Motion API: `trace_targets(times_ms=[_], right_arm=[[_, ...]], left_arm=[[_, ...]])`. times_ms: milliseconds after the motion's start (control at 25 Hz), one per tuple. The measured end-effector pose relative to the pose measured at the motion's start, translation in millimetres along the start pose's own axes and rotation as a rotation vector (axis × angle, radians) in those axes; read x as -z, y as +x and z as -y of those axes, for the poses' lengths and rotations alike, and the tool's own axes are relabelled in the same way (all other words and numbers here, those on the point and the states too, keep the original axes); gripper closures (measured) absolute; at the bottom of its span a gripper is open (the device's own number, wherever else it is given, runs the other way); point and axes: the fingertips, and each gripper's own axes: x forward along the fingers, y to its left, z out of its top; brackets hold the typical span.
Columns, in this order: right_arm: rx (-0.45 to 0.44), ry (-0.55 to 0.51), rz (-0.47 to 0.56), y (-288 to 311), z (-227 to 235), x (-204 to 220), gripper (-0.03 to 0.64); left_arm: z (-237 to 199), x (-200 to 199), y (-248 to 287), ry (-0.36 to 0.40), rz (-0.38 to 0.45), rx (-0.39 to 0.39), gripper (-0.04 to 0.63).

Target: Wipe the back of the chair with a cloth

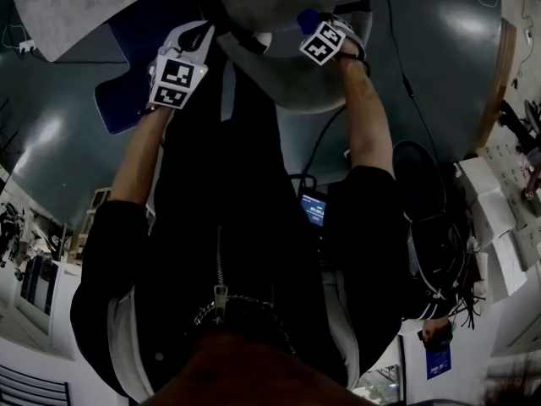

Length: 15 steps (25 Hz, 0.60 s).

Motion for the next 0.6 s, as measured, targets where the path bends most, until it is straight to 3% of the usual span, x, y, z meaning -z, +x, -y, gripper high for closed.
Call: trace_targets(times_ms=[160, 280, 600], right_arm=[[0.077, -0.010, -0.062, -8, 45, 41, 0.462], [0.108, -0.079, -0.087, -9, 67, 53, 0.462], [0.104, -0.198, -0.140, 2, 99, 60, 0.462]], left_arm=[[6, -3, 7, 0.006, -0.006, 0.004, 0.584], [7, -7, 10, -0.002, -0.013, -0.007, 0.584], [6, -3, 14, -0.029, -0.042, -0.039, 0.584]])
